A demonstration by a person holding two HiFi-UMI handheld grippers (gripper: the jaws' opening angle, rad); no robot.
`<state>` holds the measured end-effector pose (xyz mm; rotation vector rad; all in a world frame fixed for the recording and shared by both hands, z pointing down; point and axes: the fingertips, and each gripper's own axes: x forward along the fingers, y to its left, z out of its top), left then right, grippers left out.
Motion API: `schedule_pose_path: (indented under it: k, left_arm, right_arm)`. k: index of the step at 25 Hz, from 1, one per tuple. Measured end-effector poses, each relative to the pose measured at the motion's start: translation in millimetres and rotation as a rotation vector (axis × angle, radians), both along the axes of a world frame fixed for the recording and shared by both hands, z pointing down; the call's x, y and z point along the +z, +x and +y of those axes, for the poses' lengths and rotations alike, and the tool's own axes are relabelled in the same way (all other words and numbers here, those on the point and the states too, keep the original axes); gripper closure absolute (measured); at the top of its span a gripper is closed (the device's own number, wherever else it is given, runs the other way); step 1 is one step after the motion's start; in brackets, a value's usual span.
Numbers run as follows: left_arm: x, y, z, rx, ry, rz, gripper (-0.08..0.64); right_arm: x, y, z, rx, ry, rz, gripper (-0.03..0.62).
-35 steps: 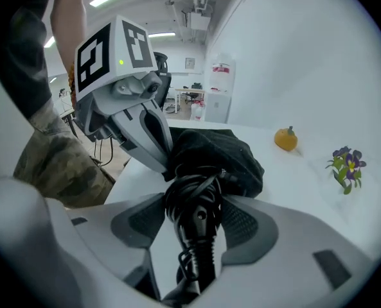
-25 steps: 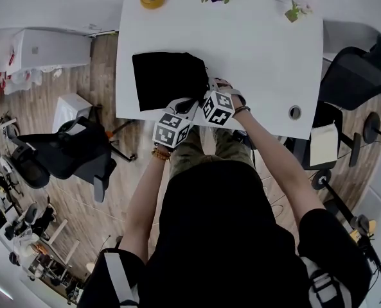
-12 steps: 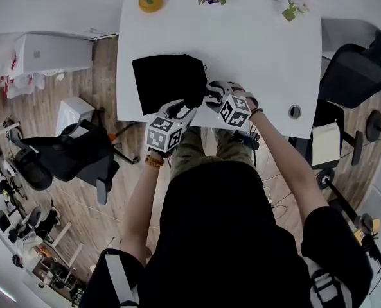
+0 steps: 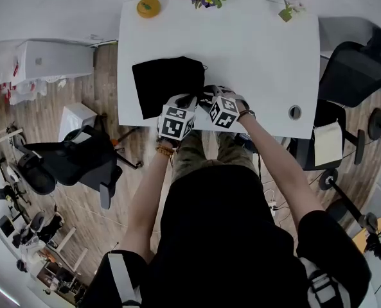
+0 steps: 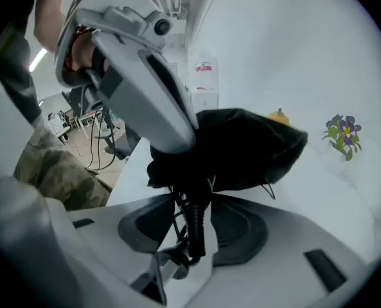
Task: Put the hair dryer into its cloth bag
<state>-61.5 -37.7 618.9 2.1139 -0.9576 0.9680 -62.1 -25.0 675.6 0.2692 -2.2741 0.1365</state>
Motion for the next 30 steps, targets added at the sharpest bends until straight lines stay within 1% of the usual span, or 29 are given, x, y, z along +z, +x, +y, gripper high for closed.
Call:
schedule_pose_path:
  k: [3,5,7,8,9,10,12,14,15,16,18,20,22,25,26,28,29,30]
  left_arm:
    - [-3.2,5.9,18.8,0.032,-0.027,0.065,0.526]
    - [-1.9,0.7,31.8,0.015,-0.042,0.084,0.526]
    - [-1.6,-12.7,42.3,-0.035,-0.045,0.092,0.525]
    - [-1.6,-19.9,47.9,-0.056,-0.044,0.093,0.525]
    - [-0.6,-26.1,54.6,-0.071,-0.048,0.095,0.524]
    - [2.4,-31.1,62.7,-0.083,-0.060,0.099,0.516]
    - [15.1,-38.7,80.1,-0.105,-0.100,0.100,0.420]
    - [29.7,-42.4,92.2,-0.135,-0.130,0.092,0.383]
    - [35.6,-42.0,94.3,-0.152,-0.137,0.088,0.377]
    - [40.5,-40.5,94.3,-0.165,-0.141,0.083,0.370]
    - [46.9,-37.8,92.5,-0.191,-0.145,0.071,0.343]
    - [48.0,-38.2,94.9,-0.228,-0.147,0.067,0.334]
    - [46.3,-42.5,104.0,-0.275,-0.146,0.073,0.334]
    - [37.9,-57.2,110.2,-0.350,-0.123,0.110,0.334]
    - [30.1,-62.3,107.6,-0.364,-0.095,0.135,0.334]
    - [9.0,-70.5,99.3,-0.374,-0.007,0.192,0.334]
    - [1.6,-73.9,96.5,-0.373,0.025,0.206,0.334]
    - [-0.3,-76.9,96.0,-0.368,0.034,0.200,0.334]
  right_arm:
    - [-9.7,-15.1,-6.8,0.048,-0.007,-0.050,0.405]
    - [-7.6,-18.5,-4.2,0.043,-0.016,-0.052,0.400]
    - [-7.3,-11.2,3.6,-0.019,-0.024,-0.067,0.387]
    - [-9.3,-2.3,6.0,-0.062,-0.015,-0.076,0.369]
    - [-12.3,9.1,5.1,-0.101,0.004,-0.082,0.351]
    - [-16.0,21.3,-0.2,-0.127,0.029,-0.085,0.347]
    - [-23.3,41.0,-22.3,-0.136,0.077,-0.084,0.347]
    - [-28.3,48.2,-50.9,-0.120,0.110,-0.072,0.347]
    - [-28.7,47.4,-63.1,-0.128,0.125,-0.055,0.347]
    - [-27.0,44.5,-71.5,-0.158,0.142,-0.030,0.347]
    - [-17.6,34.0,-76.2,-0.266,0.175,0.037,0.342]
    - [-4.1,21.8,-71.9,-0.386,0.208,0.103,0.339]
    - [6.3,11.6,-68.5,-0.462,0.247,0.142,0.339]
    - [9.2,1.1,-64.3,-0.507,0.275,0.138,0.339]
    - [8.7,-1.0,-61.1,-0.530,0.284,0.134,0.339]
    - [7.8,-5.3,-53.6,-0.573,0.306,0.124,0.341]
    - [7.1,-8.2,-51.1,-0.579,0.315,0.113,0.345]
    - [5.9,-11.5,-50.1,-0.571,0.321,0.098,0.357]
